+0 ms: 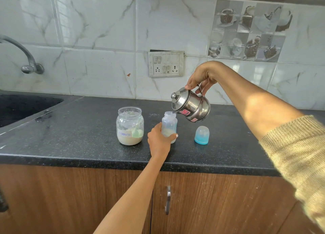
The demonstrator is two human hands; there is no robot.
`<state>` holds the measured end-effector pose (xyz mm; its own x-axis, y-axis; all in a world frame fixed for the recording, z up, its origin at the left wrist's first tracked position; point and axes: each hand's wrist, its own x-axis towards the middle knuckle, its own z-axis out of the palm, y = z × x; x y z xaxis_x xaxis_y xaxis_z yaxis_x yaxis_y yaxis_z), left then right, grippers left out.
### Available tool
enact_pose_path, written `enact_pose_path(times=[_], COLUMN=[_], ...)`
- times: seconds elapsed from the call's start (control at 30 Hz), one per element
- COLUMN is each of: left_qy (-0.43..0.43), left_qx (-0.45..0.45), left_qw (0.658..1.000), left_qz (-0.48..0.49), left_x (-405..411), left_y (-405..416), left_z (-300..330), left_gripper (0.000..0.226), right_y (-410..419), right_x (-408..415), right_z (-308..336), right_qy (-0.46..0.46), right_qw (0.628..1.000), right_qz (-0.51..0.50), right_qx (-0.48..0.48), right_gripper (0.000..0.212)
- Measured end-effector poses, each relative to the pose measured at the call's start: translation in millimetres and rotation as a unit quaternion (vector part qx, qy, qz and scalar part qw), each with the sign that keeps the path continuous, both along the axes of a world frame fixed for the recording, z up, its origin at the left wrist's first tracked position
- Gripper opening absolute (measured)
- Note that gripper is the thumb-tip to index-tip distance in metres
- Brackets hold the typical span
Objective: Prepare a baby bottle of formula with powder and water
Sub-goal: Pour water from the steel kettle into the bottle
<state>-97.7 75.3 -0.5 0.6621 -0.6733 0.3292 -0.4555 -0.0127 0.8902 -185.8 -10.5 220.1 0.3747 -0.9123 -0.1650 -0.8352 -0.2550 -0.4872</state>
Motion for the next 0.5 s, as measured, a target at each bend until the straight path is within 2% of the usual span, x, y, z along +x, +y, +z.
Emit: enact_pose_path(times=[0.5], left_qy=[0.008], left_qx=[-0.007], left_qw=[1.000], left_qz=[-0.005], left_x=[-0.6], left_y=[0.9], left_z=[1.1], left_gripper=[0.059], right_y=[2.7], right_x=[-1.0], right_z=[0.8], right_qy=[0.012], right_qw=[1.000], right_qz=[0.002], right_qx=[-0.004], right_gripper=[0.043])
